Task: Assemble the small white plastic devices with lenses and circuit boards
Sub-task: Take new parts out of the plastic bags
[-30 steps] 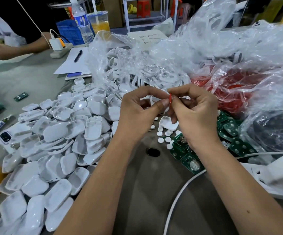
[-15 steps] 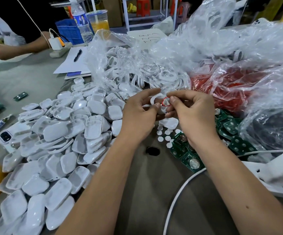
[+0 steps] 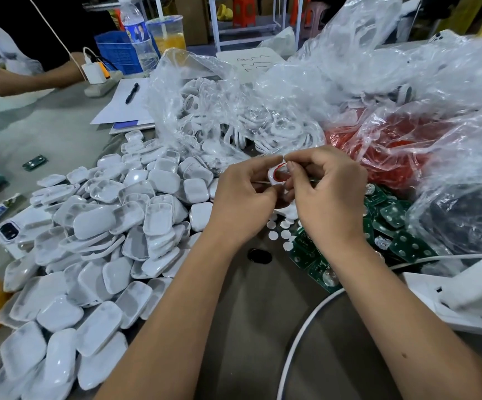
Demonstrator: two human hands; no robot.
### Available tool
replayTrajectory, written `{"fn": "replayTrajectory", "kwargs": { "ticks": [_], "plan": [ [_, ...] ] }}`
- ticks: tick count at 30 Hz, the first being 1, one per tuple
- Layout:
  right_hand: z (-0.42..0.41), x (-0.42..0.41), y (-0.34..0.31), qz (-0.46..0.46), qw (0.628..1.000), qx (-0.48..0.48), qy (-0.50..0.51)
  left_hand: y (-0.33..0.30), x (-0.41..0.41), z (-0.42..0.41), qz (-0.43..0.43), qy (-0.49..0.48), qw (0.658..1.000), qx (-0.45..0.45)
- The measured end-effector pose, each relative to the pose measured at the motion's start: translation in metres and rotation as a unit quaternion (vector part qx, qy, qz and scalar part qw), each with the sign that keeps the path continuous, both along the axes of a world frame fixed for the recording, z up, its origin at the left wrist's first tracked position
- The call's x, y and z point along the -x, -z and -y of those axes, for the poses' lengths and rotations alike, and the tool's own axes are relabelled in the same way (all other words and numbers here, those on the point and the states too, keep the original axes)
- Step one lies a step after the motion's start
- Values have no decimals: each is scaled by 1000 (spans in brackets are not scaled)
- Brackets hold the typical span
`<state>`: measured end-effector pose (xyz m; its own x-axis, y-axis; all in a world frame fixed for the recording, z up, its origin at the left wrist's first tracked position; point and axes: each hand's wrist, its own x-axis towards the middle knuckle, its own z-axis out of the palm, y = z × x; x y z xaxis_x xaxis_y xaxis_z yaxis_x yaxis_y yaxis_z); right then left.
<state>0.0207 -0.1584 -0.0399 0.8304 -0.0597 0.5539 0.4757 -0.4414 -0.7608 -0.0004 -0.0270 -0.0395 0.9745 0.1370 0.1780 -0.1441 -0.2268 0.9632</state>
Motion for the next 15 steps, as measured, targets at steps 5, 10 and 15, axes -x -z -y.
{"fn": "replayTrajectory", "kwargs": {
  "ticks": [5, 10, 15],
  "plan": [
    [0, 2, -1, 11, 1000, 12, 8, 0, 0, -1, -6, -4, 1000, 23],
    [-1, 2, -2, 16, 1000, 9, 16, 1, -2, -1, -6, -6, 1000, 25],
    [-1, 3, -2, 26, 999, 17, 24, 0, 1, 1, 3, -3, 999, 37]
  ]
}}
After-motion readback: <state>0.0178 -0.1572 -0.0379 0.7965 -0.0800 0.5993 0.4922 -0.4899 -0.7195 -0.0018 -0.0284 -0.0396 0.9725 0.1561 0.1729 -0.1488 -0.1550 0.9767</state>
